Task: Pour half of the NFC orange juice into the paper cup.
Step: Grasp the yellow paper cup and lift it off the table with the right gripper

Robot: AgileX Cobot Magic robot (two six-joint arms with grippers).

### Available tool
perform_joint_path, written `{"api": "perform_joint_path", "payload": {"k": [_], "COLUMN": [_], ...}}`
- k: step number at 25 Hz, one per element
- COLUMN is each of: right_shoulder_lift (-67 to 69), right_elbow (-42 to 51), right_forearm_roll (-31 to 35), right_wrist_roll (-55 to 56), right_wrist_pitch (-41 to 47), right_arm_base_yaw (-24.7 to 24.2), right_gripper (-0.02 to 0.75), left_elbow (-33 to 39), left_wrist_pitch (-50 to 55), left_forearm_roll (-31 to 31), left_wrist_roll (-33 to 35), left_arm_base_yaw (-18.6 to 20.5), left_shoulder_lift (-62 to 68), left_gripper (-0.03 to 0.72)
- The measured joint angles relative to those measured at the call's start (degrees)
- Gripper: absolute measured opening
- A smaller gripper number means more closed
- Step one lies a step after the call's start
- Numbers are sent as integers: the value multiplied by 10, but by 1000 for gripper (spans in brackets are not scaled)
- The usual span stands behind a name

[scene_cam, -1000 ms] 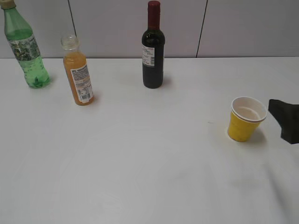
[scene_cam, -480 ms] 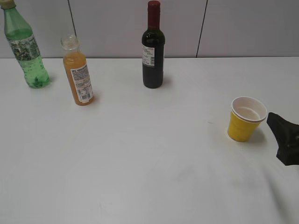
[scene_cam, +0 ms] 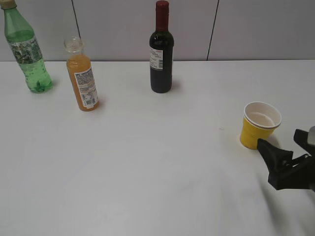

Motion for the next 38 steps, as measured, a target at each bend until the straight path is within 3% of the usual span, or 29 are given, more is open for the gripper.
{"api": "perform_joint_path", "payload": {"k": [18,38], "right_shoulder_lift": [181,250], "right_elbow": [-30,-109], "right_forearm_roll": [0,30], "right_wrist_roll": [59,97], "right_wrist_pitch": [-4,-8], "right_arm_base_yaw": [0,0], "right_gripper": [636,627], "left_elbow": [0,0], "left_wrist_pitch": [0,0], "left_forearm_roll": [0,0], "left_wrist_roll": [0,0], "left_arm_base_yaw": [0,0], "left_shoulder_lift": [0,0], "left_gripper": [437,437]}}
